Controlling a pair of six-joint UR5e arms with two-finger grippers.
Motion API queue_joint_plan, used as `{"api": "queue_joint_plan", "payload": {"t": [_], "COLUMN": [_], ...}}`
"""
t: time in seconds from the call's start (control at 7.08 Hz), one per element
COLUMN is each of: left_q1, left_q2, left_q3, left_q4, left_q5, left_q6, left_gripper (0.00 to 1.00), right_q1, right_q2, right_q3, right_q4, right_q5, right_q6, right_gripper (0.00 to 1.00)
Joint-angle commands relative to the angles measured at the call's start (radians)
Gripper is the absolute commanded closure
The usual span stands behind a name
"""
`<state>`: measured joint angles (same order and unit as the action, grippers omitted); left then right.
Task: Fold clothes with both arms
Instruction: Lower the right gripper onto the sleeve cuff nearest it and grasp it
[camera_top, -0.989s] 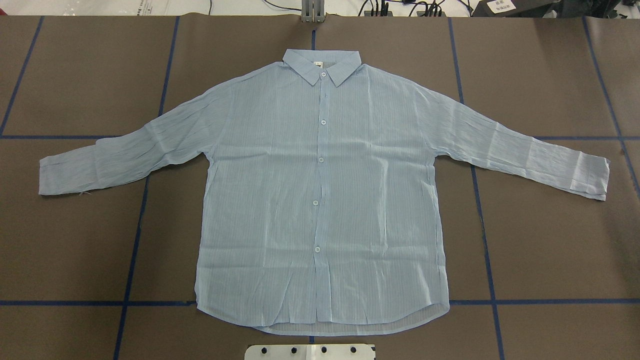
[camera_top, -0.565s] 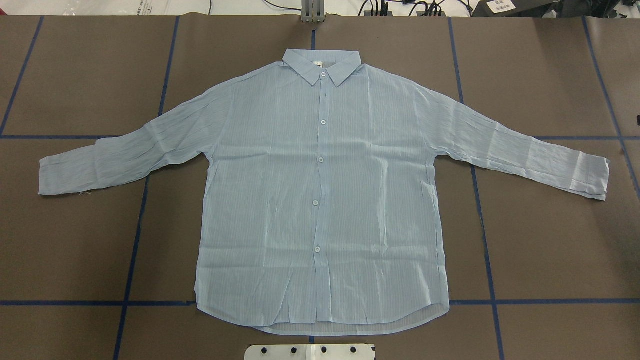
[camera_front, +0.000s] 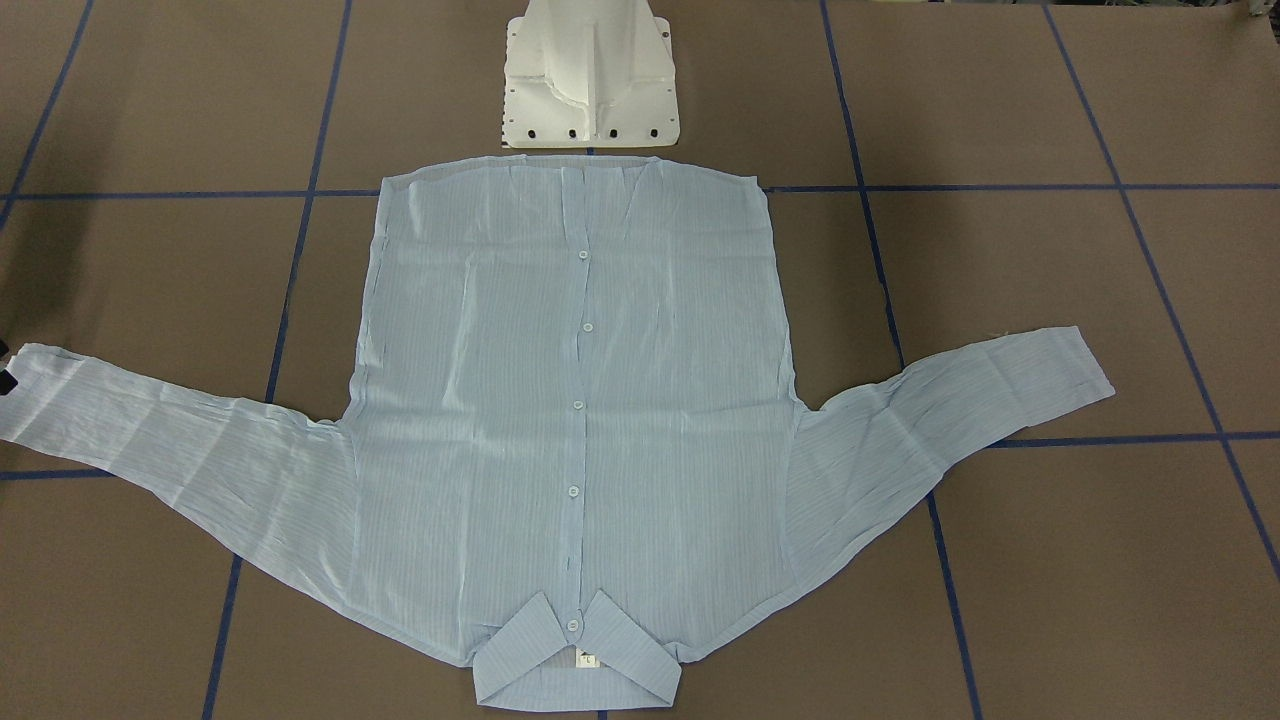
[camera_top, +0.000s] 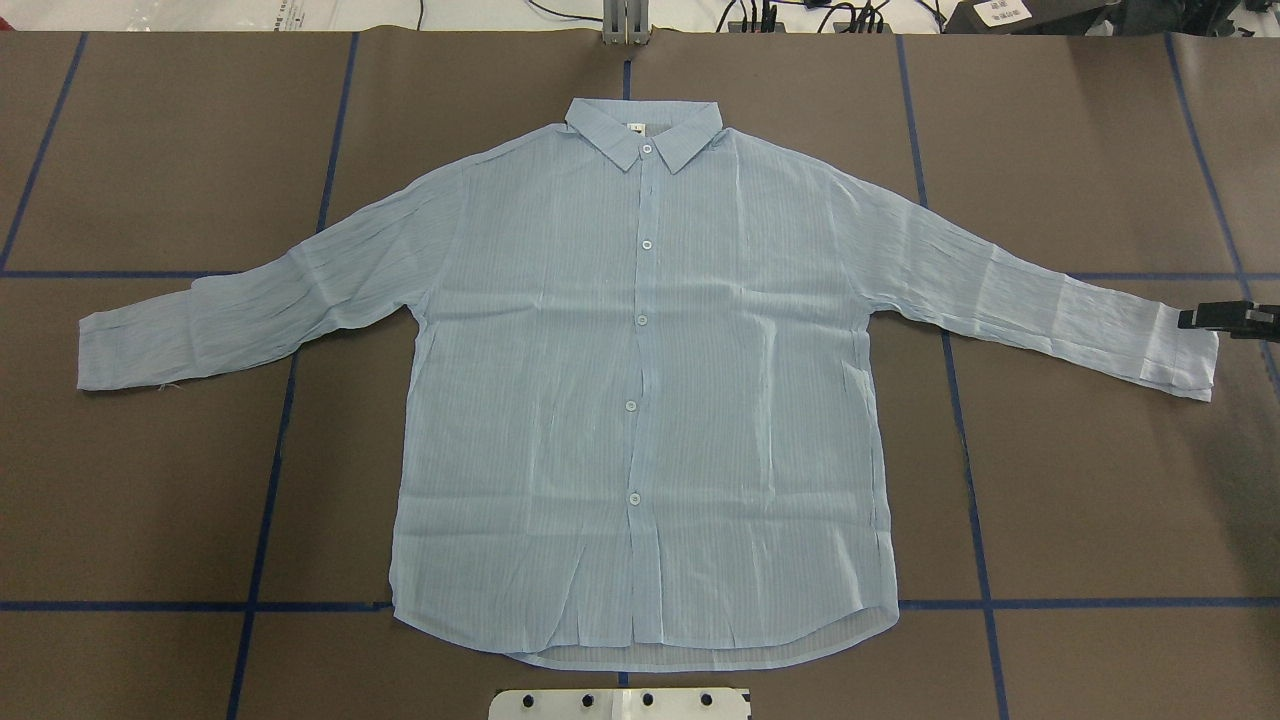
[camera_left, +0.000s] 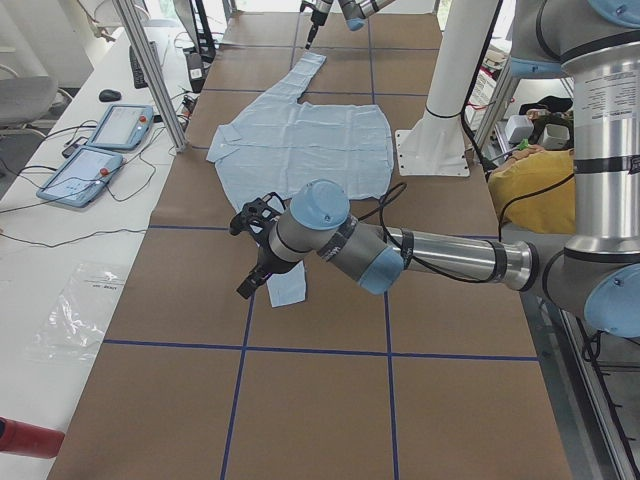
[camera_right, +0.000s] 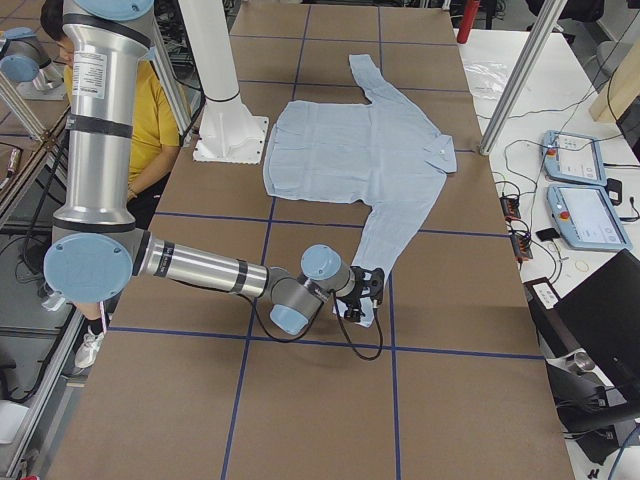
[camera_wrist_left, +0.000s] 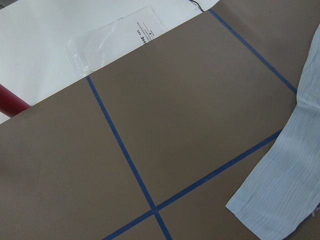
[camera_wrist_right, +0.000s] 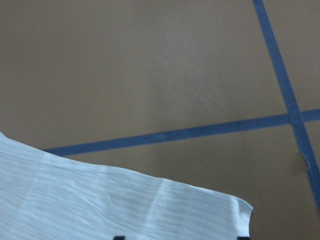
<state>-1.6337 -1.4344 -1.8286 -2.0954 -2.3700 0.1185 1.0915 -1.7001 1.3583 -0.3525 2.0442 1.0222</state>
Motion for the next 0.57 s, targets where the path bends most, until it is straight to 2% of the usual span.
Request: {"api": "queue_joint_plan", "payload": {"t": [0.0, 0.14, 0.42], "left_q1": [0.0, 0.0, 0.0], "left_q2": [0.003, 0.003, 0.008], "left_q3": [0.002, 0.0, 0.003], "left_q4": [0.0, 0.0, 0.0], "left_q5": [0.0, 0.0, 0.0], "left_q6": [0.001, 0.001, 0.001], "left_gripper": [0.0, 0.0, 0.0], "right_q1": [-0.059, -0.067, -0.093], "right_q2": [-0.03, -0.032, -0.042], "right_q3": [0.002, 0.001, 0.001], "right_q4": [0.006, 0.006, 0.006], "right_q5": [-0.053, -0.053, -0.079], "right_q6": [0.027, 0.025, 0.025], "right_gripper": [0.34, 0.39, 0.39]}}
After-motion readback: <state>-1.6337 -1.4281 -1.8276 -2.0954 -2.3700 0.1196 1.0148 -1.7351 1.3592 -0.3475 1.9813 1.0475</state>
